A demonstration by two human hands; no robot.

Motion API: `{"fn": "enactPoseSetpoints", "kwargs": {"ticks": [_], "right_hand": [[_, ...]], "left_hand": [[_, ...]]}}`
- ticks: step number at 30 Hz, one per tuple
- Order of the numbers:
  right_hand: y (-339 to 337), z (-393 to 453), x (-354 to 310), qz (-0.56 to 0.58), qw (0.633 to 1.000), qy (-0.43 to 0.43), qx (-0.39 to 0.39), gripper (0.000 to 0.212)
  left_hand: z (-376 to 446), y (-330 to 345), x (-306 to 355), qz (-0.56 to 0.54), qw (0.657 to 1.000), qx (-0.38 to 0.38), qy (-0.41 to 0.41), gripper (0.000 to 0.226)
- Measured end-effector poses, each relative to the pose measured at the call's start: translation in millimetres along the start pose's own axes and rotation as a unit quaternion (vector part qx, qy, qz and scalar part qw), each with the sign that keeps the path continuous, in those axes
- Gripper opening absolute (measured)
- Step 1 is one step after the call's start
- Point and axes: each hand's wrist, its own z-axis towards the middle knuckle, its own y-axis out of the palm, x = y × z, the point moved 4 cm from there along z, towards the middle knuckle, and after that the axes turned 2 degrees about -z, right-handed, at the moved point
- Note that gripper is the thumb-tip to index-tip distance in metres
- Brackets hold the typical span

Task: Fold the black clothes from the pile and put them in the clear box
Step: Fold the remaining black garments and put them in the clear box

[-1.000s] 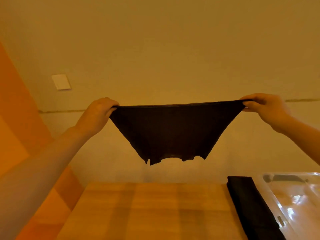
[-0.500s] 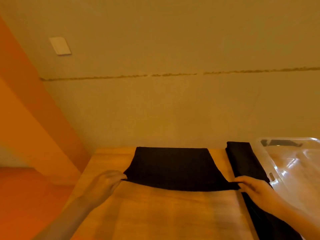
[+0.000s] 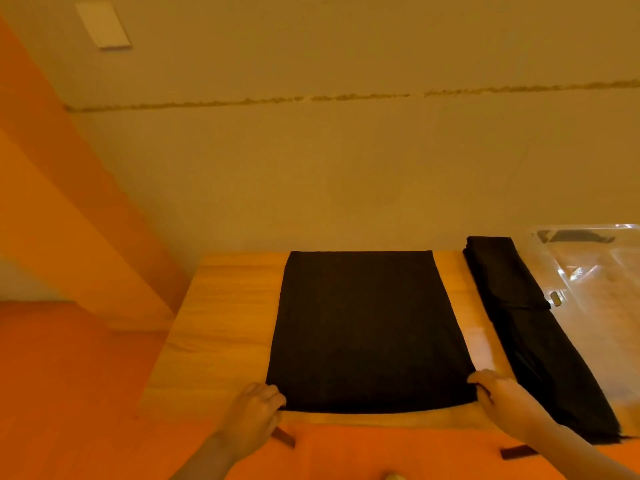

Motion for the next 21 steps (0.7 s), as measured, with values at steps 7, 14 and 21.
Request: {"fn": "enactPoseSetpoints", "kwargs": {"ticks": [7,14,21], "right_hand": [[-11,-11,-27,-0.023,1.000,0.006,-0.005,0.008],[-17,30,-62,-0.006,0.995,-0.051,0.082,0.039],[17,69,-73,-0.097,0.995,0.002,0.028,0.061]], "left_hand": [[-10,1,-11,-0.110,0.994,0.013,-0.014,0.019],[42,-13,-25,-0.109,0.982,0.106,-0.111,0.040],[96,4,-28,-0.055,0.975,-0.028,-0.215,0.062]]}}
